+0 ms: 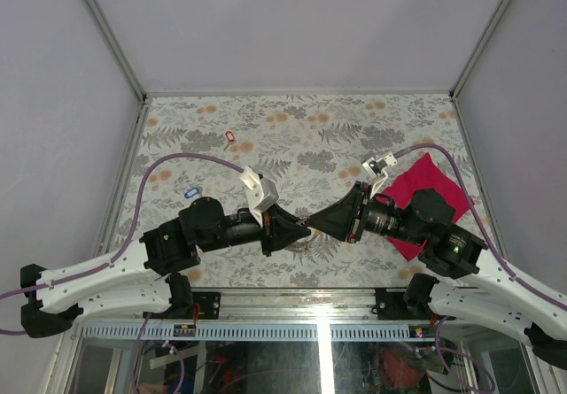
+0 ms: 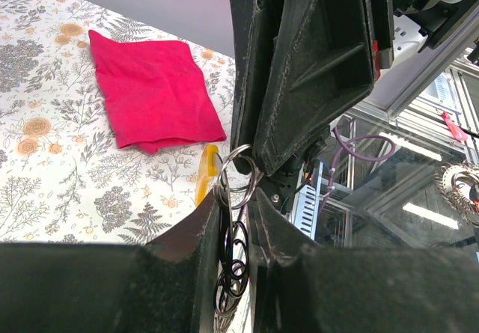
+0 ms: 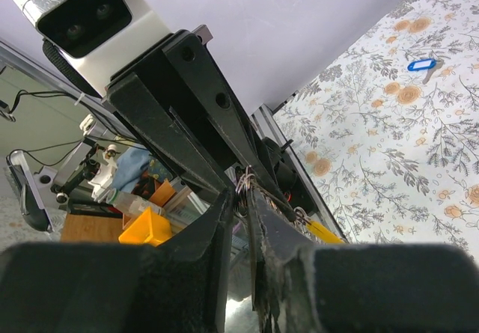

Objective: Put the keys on the keyring

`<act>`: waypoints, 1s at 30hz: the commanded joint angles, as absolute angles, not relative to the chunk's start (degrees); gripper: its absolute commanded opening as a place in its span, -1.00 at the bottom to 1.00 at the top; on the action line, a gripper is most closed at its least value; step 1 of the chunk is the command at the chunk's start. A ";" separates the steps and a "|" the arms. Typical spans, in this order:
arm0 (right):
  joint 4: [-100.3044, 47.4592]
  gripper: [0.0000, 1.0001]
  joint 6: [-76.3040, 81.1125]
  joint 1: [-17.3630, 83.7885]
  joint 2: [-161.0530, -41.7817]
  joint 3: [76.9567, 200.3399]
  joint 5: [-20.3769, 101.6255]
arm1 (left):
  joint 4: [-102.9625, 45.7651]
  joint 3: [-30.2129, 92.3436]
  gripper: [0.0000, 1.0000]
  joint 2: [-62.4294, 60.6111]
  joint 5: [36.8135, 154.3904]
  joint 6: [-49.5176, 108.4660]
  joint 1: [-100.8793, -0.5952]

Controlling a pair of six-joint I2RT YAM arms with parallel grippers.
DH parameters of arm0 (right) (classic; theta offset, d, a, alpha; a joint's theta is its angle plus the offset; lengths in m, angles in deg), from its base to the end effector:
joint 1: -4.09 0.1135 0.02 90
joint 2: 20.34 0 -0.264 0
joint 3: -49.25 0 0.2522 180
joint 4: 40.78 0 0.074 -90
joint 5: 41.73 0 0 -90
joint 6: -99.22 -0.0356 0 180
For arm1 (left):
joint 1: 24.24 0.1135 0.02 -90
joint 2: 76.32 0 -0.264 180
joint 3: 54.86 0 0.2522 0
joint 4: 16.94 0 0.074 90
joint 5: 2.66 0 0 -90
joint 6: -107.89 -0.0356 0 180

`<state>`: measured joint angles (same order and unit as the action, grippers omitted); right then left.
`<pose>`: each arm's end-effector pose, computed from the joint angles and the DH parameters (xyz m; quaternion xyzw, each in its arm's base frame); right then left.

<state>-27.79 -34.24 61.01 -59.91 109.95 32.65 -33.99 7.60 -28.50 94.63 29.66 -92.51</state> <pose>0.0787 0.1384 0.3879 -0.1780 0.6326 0.6320 0.4108 0.0684 -0.1837 0.3683 0.3797 0.6137 -0.4793 0.4994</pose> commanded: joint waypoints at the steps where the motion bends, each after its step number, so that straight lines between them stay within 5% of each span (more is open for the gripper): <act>1: -31.80 -0.65 -34.53 60.80 -59.40 109.96 33.06 | -28.86 7.70 -1.00 -29.08 95.04 29.94 -92.96; 19: -34.33 -0.97 -34.52 60.81 -59.19 110.04 31.81 | -28.51 7.63 -0.98 -28.58 95.33 30.01 -92.92; 30: -29.35 -1.00 -30.61 60.85 -58.84 113.26 33.13 | -25.26 5.14 -0.10 -32.16 96.21 31.62 -92.92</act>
